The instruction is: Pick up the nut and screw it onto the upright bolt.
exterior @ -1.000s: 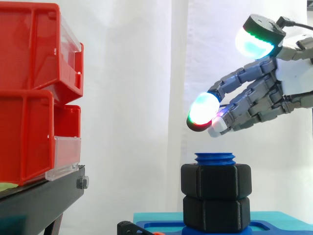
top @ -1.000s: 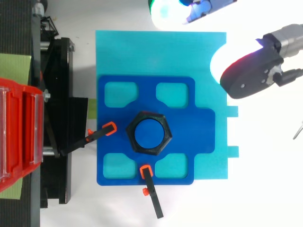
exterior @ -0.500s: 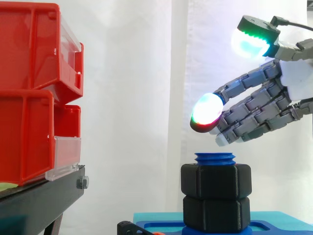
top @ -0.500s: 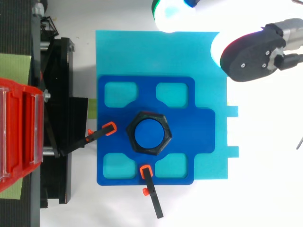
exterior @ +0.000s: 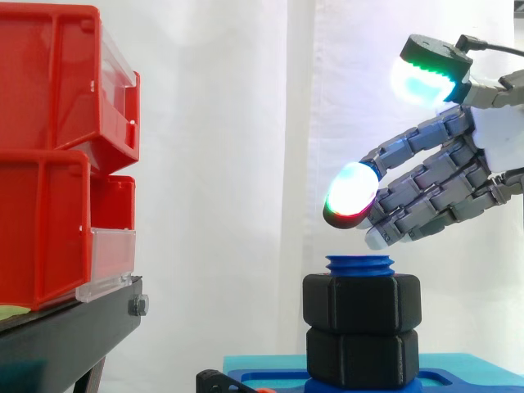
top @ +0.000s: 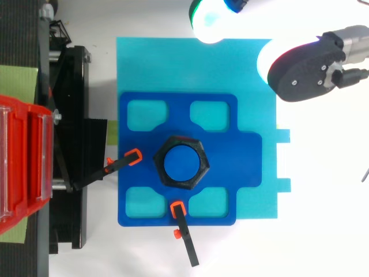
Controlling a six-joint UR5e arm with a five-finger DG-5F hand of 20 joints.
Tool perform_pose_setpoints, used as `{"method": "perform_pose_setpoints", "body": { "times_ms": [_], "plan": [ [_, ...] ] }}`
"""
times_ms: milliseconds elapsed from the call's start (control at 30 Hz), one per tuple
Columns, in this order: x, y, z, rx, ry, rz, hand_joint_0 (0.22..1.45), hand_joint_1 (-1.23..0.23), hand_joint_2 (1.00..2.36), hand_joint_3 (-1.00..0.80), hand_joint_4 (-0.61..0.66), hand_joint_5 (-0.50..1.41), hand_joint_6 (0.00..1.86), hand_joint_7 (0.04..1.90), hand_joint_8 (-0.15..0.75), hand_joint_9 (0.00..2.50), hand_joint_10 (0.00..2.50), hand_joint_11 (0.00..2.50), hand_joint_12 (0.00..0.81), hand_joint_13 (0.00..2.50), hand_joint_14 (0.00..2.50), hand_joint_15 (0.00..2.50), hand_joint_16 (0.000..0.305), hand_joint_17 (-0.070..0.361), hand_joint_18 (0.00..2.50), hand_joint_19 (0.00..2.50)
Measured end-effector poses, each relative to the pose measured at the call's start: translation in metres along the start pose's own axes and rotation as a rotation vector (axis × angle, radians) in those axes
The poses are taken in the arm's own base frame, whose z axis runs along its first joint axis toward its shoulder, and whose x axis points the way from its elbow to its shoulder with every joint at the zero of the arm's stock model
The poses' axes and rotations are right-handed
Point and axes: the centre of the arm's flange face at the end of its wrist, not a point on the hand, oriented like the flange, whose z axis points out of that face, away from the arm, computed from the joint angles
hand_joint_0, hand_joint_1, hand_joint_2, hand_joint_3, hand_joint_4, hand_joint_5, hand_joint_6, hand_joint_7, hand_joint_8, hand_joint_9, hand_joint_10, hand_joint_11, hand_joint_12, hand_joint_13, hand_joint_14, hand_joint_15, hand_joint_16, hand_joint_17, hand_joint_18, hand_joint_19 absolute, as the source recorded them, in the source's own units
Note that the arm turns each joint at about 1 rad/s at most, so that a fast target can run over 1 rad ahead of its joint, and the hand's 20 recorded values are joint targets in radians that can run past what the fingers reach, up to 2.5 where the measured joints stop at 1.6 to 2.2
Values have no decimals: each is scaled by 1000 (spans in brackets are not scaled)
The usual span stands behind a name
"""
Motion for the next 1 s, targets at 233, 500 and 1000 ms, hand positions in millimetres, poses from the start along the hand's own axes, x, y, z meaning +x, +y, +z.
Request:
{"method": "perform_pose_setpoints", "body": {
  "times_ms": [233, 500, 1000],
  "plan": [
    [0, 0, 0, 0, 0, 0, 458, -462, 1000, -500, 89, -252, 502, 722, 209, 0, 0, 0, 374, 0, 0, 0, 63, 141, 0, 0],
    [0, 0, 0, -1, 1, 0, 462, -472, 1000, -500, 87, -250, 502, 677, 208, 0, 0, 0, 372, 0, 0, 0, 62, 140, 0, 0],
    [0, 0, 0, -1, 1, 0, 473, -501, 1000, -500, 71, -254, 502, 718, 198, 0, 0, 0, 360, 0, 0, 0, 61, 138, 0, 0]
  ]
}}
